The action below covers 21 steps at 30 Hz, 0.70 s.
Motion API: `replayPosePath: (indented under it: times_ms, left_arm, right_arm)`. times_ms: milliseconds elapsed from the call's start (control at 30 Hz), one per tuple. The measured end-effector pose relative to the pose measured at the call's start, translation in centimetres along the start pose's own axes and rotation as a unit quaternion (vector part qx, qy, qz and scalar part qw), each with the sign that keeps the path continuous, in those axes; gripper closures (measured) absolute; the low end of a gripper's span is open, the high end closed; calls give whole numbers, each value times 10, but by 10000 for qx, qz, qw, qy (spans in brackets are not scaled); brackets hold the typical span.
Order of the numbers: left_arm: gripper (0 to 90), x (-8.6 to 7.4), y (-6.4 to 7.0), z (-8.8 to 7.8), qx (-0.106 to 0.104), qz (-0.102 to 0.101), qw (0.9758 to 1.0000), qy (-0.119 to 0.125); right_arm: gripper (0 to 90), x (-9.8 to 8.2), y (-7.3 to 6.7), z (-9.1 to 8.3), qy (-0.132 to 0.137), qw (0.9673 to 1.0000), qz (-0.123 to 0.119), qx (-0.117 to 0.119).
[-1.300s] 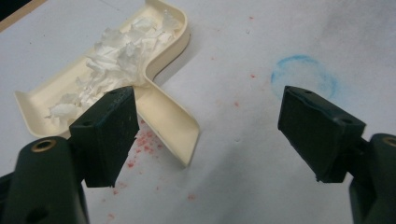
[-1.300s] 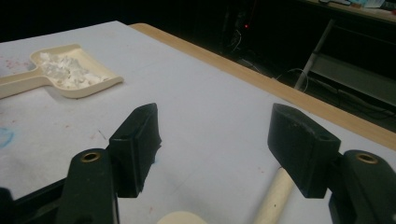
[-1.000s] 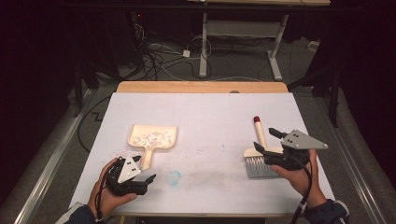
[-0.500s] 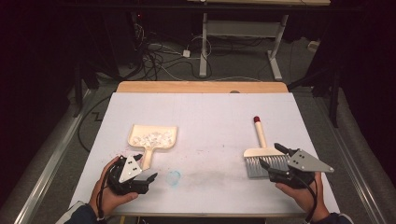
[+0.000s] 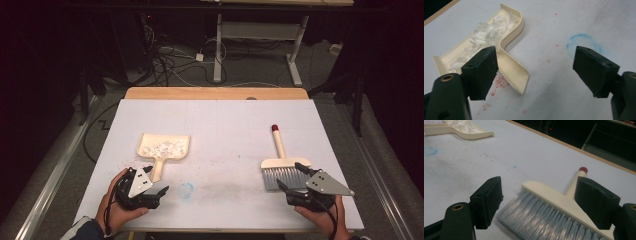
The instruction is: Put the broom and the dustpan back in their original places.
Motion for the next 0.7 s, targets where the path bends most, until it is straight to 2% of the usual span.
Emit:
replayPosePath:
  times_ms: [133,533,567,700]
  left_arm:
    - [198,2,1,0,-2,59,10000,20]
    - [198,1,1,2,-26,59,10000,-31]
    - [198,1,1,2,-28,51,10000,-25]
    - [198,1,1,2,-26,62,10000,-35]
  right_arm:
    - [232,0,-2,-2,2,9999,-96,-45]
    - [233,0,-2,-1,-7,9998,-150,-98]
    - [233,0,-2,-1,-7,9999,-138,-82]
    - [237,2,0,-2,-34,9998,179,63]
Point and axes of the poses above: each handheld gripper's, and its own axes: z roughly forward along the jaws, x roughly out of its top, y roughly to its right, the point moved 3 cm from there along z, roughly forward along the jaws, and after that the axes turned 14 degrees about z, right-handed, at the moved point
